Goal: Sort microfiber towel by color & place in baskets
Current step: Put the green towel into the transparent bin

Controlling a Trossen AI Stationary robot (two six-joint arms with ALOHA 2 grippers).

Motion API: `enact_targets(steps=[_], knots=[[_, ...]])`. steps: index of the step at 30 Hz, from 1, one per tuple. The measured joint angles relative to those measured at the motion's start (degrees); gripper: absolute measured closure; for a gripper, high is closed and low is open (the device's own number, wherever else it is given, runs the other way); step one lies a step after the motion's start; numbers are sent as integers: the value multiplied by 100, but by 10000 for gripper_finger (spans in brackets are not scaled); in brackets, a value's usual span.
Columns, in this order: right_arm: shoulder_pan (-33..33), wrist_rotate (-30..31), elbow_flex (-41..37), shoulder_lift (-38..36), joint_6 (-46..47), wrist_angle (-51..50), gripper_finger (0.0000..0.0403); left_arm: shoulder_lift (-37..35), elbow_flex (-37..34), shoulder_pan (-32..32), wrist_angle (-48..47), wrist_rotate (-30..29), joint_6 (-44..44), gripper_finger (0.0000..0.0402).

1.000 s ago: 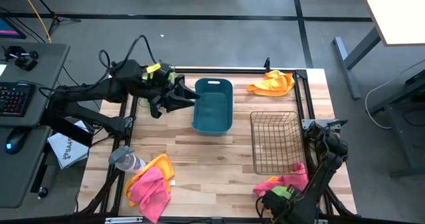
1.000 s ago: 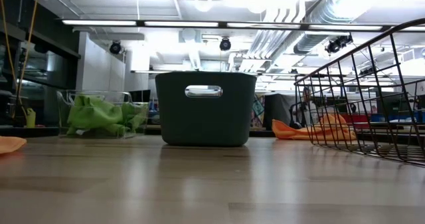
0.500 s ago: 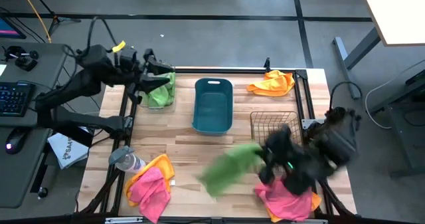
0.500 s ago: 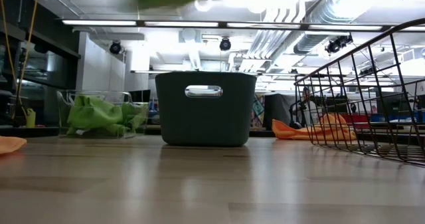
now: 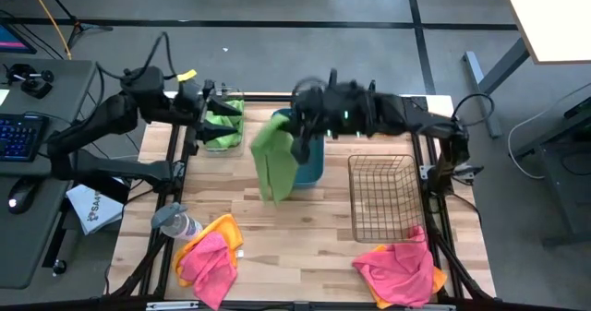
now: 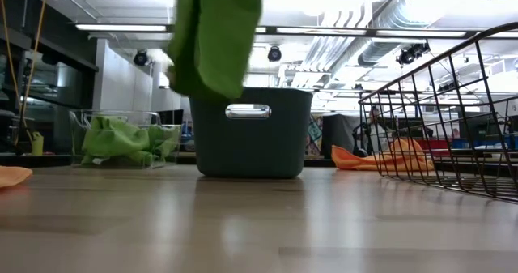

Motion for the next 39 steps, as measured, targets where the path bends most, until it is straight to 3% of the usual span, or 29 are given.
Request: enact_targets(steps=[4, 10, 20, 24, 29, 33, 39], knots=[[-352, -1070, 0, 0, -343, 415, 402, 267, 0, 2, 208, 275, -32, 167], [-580, -2196, 1, 0, -844, 683, 403, 807, 0, 10, 802, 456, -130, 160], [-1017, -3634, 13, -28, -1778, 656, 403, 1808, 0, 11, 2628, 2670, -1922, 160], [-1232, -4320, 13, -46, -2021, 654, 403, 2126, 0, -16, 3159, 2702, -2425, 160], [-1421, -4407, 13, -46, -2179, 653, 403, 2455, 0, -60, 3571, 2846, -2647, 165], [-1500, -4330, 13, -46, -2120, 653, 399, 2557, 0, 35, 3585, 3132, -2649, 209], [-1435, -3381, 15, -50, -2125, 699, 356, 2451, 0, 508, 3597, 3985, -2552, 377]])
